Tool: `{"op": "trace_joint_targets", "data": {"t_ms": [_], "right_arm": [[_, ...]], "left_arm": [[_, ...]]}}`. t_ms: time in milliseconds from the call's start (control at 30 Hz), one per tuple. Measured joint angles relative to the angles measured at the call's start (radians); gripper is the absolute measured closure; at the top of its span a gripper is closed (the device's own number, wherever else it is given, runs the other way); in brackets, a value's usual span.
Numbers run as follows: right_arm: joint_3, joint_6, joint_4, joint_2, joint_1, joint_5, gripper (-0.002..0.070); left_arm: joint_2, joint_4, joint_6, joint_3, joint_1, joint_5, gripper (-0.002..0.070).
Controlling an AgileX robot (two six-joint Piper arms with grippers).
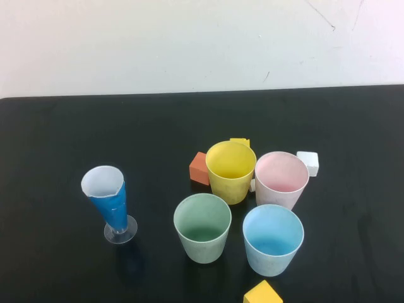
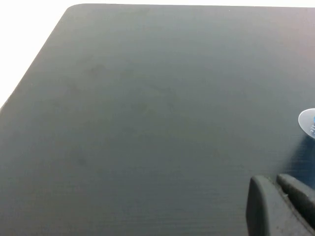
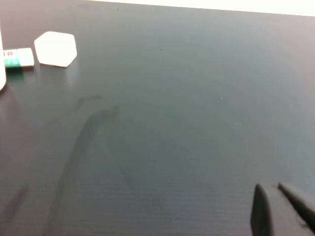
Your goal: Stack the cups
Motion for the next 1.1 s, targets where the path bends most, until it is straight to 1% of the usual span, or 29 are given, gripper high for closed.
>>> {"op": "trace_joint_targets", "data": {"t_ms": [500,700,1100], "right_arm": [[0.0,0.0,0.0,0.0,0.0,0.0,0.0679],[0.0,0.0,-0.042,0.0,0.0,0.0,0.0679],[0.0,0.0,-0.06,0.0,0.0,0.0,0.0679]], "left_arm": [[0.0,0.0,-0.001,0.0,0.0,0.0,0.0677],[0.0,0.0,-0.004,0.0,0.0,0.0,0.0677],[0.0,0.0,-0.004,0.0,0.0,0.0,0.0677]]}}
